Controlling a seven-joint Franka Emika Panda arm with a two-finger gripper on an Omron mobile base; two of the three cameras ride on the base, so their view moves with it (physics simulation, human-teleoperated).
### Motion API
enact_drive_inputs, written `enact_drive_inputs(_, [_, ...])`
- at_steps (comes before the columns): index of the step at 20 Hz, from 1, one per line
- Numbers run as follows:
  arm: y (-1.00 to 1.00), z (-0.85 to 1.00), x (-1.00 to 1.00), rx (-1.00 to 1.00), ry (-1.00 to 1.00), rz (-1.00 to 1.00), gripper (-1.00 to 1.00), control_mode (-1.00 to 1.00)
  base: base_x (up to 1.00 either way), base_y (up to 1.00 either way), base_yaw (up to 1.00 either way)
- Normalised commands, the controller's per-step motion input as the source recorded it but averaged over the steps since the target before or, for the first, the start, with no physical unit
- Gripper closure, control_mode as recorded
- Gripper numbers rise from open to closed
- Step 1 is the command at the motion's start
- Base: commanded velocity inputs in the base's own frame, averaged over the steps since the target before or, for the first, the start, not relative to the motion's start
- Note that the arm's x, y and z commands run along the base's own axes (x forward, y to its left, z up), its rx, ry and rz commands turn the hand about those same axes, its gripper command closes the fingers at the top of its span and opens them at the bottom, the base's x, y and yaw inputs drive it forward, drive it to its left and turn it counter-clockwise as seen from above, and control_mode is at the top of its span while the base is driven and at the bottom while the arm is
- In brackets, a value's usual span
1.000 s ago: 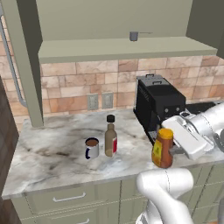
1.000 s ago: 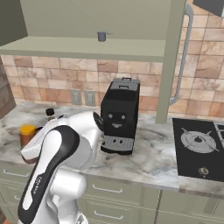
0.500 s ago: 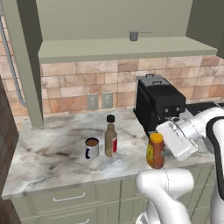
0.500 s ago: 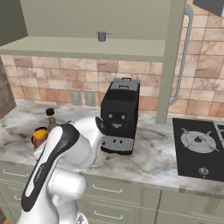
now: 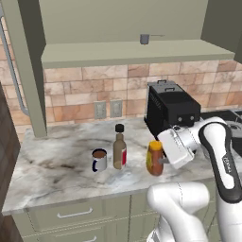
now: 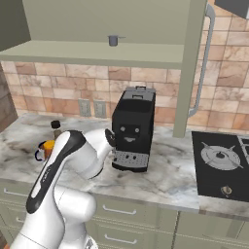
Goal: Pick the syrup bottle and honey bottle from the cabinet and place them next to the mug.
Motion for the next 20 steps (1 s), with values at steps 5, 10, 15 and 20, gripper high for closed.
enact_drive_inputs(5, [0.0, -0.38, 0.25, 0.0, 0.0, -0.07, 1.0, -1.0, 0.0, 0.0, 0.0])
enact_drive_inputs(10, [0.0, -0.38, 0.11, 0.0, 0.0, -0.13, 1.0, -1.0, 0.0, 0.0, 0.0])
enact_drive_inputs(15, [0.0, -0.24, 0.09, 0.0, -0.01, -0.16, 1.0, -1.0, 0.0, 0.0, 0.0])
enact_drive_inputs(20, [0.02, -0.12, 0.21, 0.0, -0.05, -0.13, 1.0, -1.0, 0.0, 0.0, 0.0])
